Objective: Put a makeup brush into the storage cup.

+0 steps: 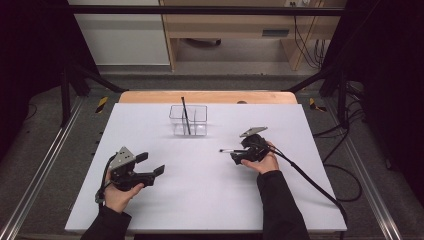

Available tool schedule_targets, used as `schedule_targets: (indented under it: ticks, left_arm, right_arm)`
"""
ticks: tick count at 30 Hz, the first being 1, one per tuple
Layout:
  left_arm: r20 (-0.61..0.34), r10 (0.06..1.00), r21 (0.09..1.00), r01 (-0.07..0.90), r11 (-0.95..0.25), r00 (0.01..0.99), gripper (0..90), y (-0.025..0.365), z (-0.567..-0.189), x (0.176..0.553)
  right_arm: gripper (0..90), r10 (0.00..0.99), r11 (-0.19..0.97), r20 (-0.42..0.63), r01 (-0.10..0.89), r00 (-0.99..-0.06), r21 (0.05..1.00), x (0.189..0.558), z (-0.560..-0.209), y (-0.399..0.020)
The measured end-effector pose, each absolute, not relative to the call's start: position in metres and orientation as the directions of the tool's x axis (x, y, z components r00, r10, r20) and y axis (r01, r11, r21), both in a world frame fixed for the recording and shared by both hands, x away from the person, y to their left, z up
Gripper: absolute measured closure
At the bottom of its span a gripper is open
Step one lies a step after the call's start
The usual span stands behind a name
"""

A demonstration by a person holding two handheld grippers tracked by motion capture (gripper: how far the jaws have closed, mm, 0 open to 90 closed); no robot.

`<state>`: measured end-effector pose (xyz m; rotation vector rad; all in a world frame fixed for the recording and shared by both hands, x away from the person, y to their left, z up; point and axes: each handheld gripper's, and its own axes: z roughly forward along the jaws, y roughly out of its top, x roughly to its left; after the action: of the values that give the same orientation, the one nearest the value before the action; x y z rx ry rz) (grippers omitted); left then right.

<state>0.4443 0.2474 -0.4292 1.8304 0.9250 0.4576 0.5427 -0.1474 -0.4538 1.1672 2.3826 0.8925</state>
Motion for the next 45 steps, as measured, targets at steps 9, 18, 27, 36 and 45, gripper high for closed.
schedule_targets:
  ticks: [9,18,27,36,45]
  left_arm:
    - [-0.096,0.764,0.894,0.393,-0.216,0.638,17.8,0.246,-0.430,0.444]
    - [-0.094,0.763,0.894,0.392,-0.218,0.639,17.9,0.246,-0.431,0.444]
    - [-0.097,0.761,0.895,0.391,-0.215,0.642,18.3,0.246,-0.431,0.444]
    - [-0.096,0.759,0.891,0.395,-0.223,0.644,18.4,0.245,-0.432,0.445]
    - [-0.097,0.753,0.891,0.394,-0.225,0.651,18.3,0.244,-0.433,0.445]
  right_arm:
    - [25.3,0.800,0.470,-0.031,0.593,-0.600,0.654,0.552,-0.462,-0.148]
    - [29.7,0.794,0.482,-0.034,0.594,-0.607,0.644,0.558,-0.474,-0.144]
    - [41.5,0.794,0.467,-0.008,0.602,-0.608,0.648,0.559,-0.473,-0.144]
    - [53.4,0.817,0.448,-0.018,0.616,-0.576,0.648,0.554,-0.472,-0.143]
    - [65.4,0.825,0.441,-0.012,0.632,-0.565,0.637,0.552,-0.470,-0.142]
